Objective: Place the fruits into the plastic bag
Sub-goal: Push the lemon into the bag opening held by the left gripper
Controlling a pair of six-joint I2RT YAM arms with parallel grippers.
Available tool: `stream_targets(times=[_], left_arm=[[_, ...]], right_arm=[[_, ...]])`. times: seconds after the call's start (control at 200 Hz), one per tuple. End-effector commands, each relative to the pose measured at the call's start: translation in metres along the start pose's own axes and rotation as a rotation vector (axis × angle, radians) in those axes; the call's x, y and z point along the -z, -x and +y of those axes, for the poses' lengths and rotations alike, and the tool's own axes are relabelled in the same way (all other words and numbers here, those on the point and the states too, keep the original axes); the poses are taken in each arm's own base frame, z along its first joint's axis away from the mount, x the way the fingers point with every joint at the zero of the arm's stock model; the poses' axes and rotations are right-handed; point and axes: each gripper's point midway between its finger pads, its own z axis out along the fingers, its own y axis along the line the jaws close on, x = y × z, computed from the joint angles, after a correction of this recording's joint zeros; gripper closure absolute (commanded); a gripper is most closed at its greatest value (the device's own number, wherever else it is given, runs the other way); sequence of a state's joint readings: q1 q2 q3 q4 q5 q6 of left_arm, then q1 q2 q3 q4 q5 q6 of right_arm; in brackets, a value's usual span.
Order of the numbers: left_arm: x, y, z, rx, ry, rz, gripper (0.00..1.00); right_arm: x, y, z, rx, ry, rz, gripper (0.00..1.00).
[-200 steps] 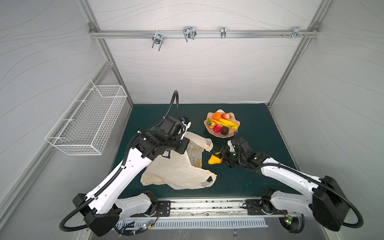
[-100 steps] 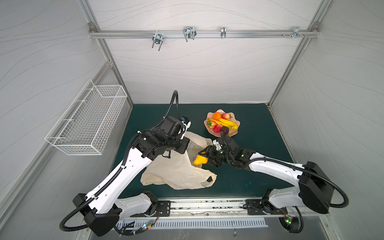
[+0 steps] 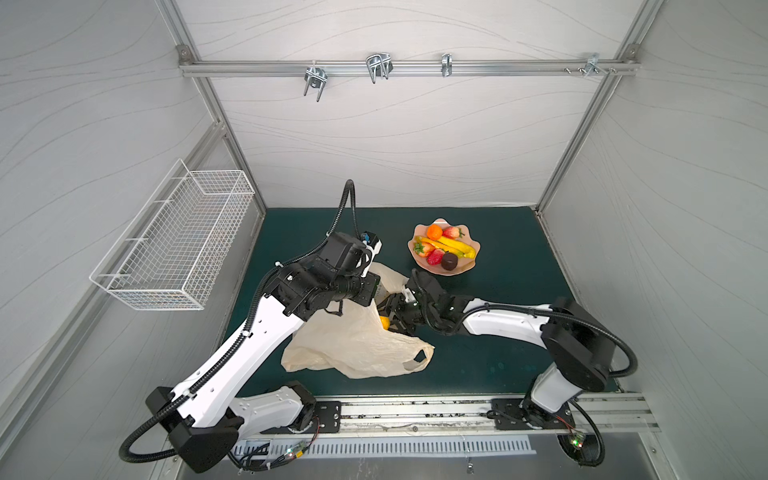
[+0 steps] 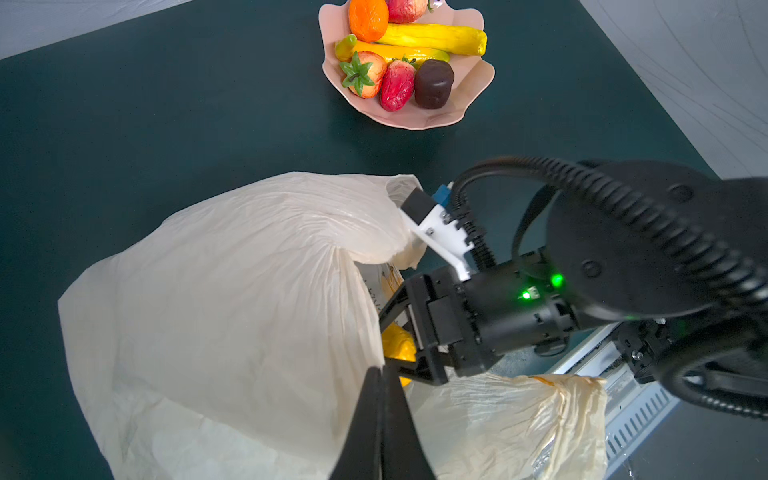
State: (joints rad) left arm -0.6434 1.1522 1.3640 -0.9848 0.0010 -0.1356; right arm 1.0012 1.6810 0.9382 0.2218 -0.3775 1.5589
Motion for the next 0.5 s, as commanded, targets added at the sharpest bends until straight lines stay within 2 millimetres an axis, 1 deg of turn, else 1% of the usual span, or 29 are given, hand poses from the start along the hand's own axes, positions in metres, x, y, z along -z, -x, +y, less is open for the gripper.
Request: stream_targets(times=[0.0,0.16,0.205,0.26,0.385,0.495], left_arm=[[0.010,0.014,-0.004,0.011,-0.024,-0.066,1.00],[0.009,0.014,-0.004,0.010,-0.024,-0.068,1.00],[0.008,0.013,-0.004,0.007,-0.024,-0.069,1.00],[0.007,0.014,-0.003,0.006,-0.019,-0.072,1.00],[0.003,0.012,-0.001,0.002,-0.011,-0.065,1.00],[0.001,0.012,-0.001,0.001,-0.008,-0.072,1.00]], right_arm=[[-0.021,-0.005,0.017,-0.043,0.050,0.053,0.58],[-0.047,-0.005,0.026,-0.039,0.044,0.101,0.57],[-0.056,-0.005,0.023,-0.044,0.028,0.117,0.57],[-0.064,-0.006,0.024,-0.048,0.026,0.135,0.56],[-0.082,-0.013,0.021,-0.068,0.012,0.177,0.52],[-0.095,-0.020,0.012,-0.083,-0.020,0.211,0.47]])
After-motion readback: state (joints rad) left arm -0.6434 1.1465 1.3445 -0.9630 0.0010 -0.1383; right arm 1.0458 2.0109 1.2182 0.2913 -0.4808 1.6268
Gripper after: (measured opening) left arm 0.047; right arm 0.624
